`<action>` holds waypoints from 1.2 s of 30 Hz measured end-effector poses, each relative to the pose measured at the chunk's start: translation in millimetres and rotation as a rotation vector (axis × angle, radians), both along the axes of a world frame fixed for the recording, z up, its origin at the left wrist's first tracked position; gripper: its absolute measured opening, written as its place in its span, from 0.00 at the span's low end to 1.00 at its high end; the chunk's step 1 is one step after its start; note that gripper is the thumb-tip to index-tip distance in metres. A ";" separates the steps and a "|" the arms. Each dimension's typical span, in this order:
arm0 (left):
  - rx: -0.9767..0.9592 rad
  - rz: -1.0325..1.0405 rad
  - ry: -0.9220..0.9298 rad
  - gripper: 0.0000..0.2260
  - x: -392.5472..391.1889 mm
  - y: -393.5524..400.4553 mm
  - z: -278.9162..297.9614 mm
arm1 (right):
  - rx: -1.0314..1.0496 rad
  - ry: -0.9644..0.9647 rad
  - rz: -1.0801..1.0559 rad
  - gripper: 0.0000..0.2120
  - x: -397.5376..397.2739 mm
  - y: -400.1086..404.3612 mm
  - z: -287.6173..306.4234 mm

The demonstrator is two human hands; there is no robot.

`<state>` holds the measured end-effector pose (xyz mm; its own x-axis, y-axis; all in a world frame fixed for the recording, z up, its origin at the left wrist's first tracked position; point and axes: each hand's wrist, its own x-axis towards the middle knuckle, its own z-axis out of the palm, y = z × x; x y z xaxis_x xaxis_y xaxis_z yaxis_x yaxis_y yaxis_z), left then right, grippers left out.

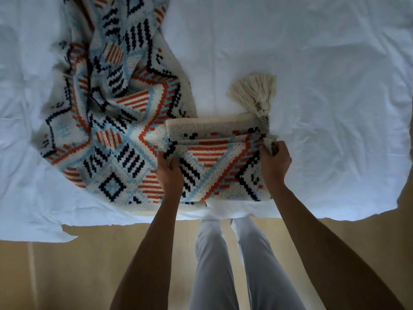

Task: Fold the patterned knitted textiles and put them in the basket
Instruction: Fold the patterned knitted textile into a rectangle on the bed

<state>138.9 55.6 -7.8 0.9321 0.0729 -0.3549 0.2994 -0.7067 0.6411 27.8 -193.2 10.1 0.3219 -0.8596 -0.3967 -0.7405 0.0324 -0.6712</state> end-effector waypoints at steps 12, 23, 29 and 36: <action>-0.022 0.050 0.135 0.15 11.7 -11.1 -19.7 | 0.178 0.089 0.018 0.21 19.6 2.4 -19.8; -0.017 -0.001 0.021 0.09 40.8 -13.1 -20.2 | -0.113 -0.030 0.017 0.04 40.3 -20.4 -29.8; 0.178 -0.034 0.070 0.16 32.0 -18.0 -29.7 | -0.105 0.295 0.120 0.28 37.8 -6.0 -38.4; 0.301 -0.539 -0.280 0.28 -14.7 -56.7 -29.0 | -0.391 0.095 0.816 0.28 43.7 78.5 -45.8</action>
